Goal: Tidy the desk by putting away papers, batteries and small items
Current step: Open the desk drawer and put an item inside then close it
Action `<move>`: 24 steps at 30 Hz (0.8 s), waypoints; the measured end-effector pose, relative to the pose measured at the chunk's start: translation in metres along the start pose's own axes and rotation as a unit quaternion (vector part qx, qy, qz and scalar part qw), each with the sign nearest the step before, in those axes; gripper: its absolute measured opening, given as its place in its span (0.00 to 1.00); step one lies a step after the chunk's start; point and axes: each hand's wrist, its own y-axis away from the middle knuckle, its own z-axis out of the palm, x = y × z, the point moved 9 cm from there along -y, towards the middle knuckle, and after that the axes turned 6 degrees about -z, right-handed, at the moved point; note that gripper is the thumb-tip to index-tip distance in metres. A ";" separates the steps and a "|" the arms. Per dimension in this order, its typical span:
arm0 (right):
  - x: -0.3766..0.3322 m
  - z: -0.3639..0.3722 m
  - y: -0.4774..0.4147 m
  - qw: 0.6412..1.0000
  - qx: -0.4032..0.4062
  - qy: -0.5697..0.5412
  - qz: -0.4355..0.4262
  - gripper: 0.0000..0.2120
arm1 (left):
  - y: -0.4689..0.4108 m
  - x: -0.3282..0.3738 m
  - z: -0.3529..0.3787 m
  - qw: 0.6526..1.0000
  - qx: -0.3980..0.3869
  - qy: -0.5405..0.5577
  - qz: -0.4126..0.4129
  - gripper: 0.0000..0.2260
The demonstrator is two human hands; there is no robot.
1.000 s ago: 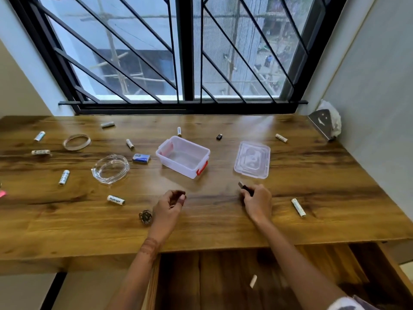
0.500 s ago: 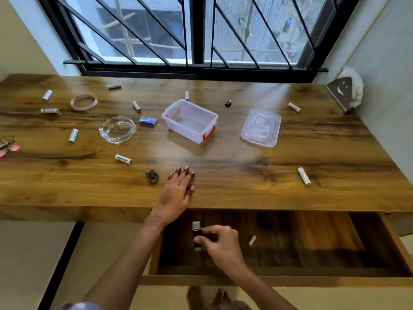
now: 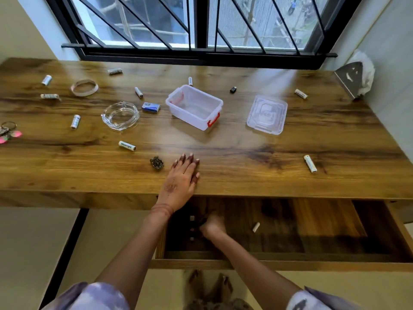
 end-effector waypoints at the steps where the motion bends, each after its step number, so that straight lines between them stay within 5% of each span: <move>1: -0.001 0.001 0.000 1.000 -0.001 -0.004 -0.002 0.12 | 0.000 0.000 0.000 1.000 -0.003 -0.001 -0.001 0.24; 11: -0.014 -0.012 0.014 0.997 0.049 -0.035 -0.043 0.10 | 0.002 0.003 -0.002 1.000 -0.012 -0.005 0.005 0.32; 19: -0.094 -0.066 0.060 0.975 0.023 -0.002 -0.222 0.07 | -0.008 0.004 -0.023 0.999 0.030 0.027 -0.013 0.18; 24: -0.137 -0.136 0.039 0.947 0.149 0.049 -0.280 0.05 | -0.022 -0.009 -0.017 0.999 0.036 0.006 -0.037 0.24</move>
